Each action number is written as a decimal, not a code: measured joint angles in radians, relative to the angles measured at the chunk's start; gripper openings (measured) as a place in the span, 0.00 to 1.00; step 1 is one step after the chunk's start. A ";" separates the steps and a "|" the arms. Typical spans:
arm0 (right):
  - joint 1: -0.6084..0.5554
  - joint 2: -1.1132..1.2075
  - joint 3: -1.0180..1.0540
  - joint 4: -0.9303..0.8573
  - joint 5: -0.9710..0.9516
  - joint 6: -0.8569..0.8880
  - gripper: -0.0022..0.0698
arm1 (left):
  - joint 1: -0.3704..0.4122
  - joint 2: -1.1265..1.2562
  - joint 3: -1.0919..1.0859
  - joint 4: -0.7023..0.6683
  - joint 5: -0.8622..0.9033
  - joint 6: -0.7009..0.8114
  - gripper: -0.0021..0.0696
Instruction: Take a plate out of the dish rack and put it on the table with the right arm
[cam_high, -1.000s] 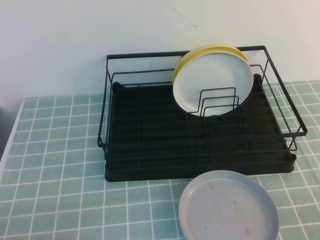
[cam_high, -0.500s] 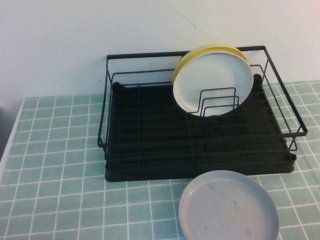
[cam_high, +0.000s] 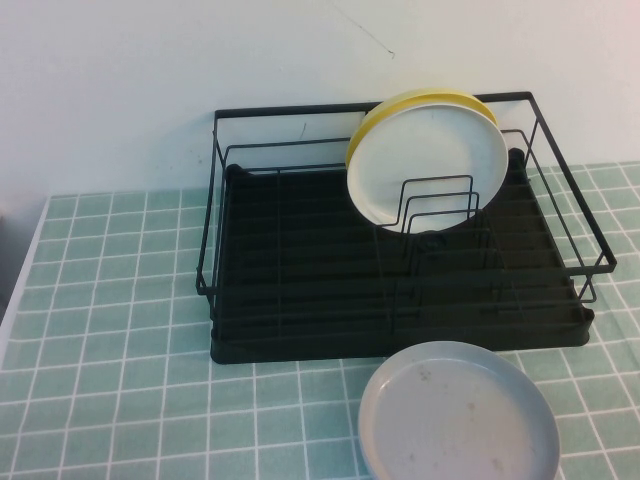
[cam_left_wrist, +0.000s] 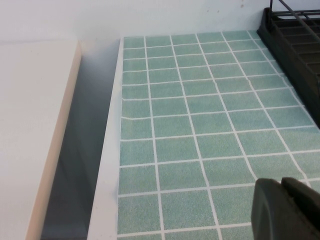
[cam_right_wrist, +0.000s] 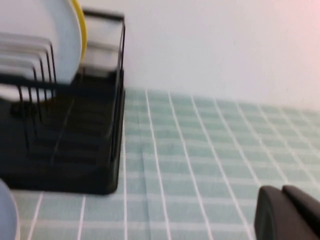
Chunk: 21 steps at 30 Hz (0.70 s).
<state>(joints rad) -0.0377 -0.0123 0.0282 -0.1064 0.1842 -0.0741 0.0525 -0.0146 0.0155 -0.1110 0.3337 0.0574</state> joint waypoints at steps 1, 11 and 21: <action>0.000 0.000 0.000 0.000 -0.055 0.000 0.03 | 0.000 0.000 0.000 0.000 0.000 0.000 0.02; 0.000 0.000 0.000 -0.026 -0.655 0.000 0.03 | 0.000 0.000 0.000 0.000 0.000 0.000 0.02; 0.000 0.000 -0.020 -0.042 -0.733 0.045 0.03 | 0.000 0.000 0.000 0.000 0.000 0.000 0.02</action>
<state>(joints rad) -0.0377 -0.0123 0.0081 -0.1482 -0.5485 -0.0290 0.0525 -0.0146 0.0155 -0.1110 0.3337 0.0574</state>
